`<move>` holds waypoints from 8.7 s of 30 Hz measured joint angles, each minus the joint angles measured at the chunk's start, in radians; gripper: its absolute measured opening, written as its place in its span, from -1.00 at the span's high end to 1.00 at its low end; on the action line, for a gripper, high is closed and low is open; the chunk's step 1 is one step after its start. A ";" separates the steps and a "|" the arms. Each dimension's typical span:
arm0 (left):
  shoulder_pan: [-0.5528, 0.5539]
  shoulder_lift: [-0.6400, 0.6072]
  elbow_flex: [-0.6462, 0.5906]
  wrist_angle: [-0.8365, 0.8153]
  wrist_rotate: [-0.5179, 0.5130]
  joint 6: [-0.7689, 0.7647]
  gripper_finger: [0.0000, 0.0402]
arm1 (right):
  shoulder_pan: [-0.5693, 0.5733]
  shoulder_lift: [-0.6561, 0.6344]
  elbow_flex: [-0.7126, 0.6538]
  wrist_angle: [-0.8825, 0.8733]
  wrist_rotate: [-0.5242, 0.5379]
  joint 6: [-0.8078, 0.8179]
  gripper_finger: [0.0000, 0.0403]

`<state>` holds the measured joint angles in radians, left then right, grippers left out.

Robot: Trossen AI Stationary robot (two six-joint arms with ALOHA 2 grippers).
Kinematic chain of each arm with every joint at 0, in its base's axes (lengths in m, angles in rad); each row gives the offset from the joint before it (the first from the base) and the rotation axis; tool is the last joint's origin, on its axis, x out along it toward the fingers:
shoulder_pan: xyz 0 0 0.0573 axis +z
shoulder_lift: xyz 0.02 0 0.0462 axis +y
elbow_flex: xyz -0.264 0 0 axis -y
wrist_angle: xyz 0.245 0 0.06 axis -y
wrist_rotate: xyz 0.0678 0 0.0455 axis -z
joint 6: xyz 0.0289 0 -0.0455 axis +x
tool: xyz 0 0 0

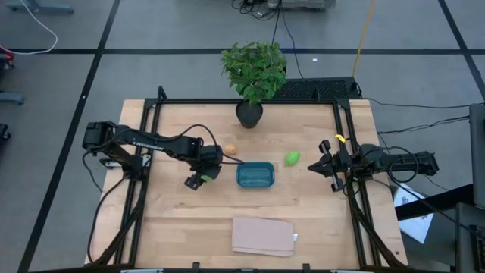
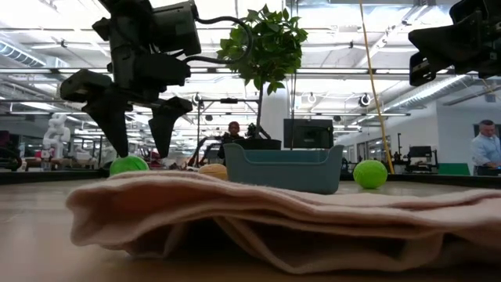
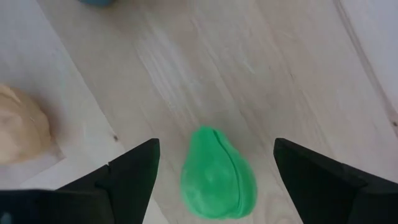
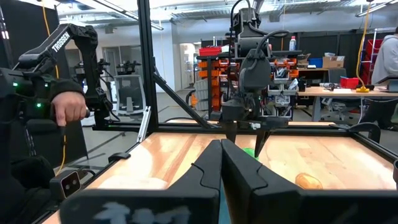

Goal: Pick and placing Produce into tupperware
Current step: Put the avocado into the blue container

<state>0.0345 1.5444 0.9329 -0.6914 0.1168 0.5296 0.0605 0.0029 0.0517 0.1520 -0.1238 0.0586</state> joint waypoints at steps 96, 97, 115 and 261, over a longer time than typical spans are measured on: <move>0.011 -0.002 0.132 -0.163 -0.163 -0.020 -0.20 | 0.000 0.000 0.000 0.001 0.000 0.000 1.00; 0.015 -0.008 0.149 -0.183 -0.163 -0.028 -0.20 | 0.000 0.000 0.000 0.001 0.000 0.000 1.00; 0.133 -0.245 0.254 -0.337 -0.133 -0.087 -0.20 | 0.000 0.001 0.000 0.002 0.000 0.000 1.00; -0.008 0.525 0.647 0.032 0.036 -0.114 -0.20 | 0.000 0.056 0.000 0.060 0.023 0.000 1.00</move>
<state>0.0269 2.0689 1.5799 -0.6594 0.1532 0.4159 0.0601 0.0586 0.0519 0.2125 -0.1004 0.0586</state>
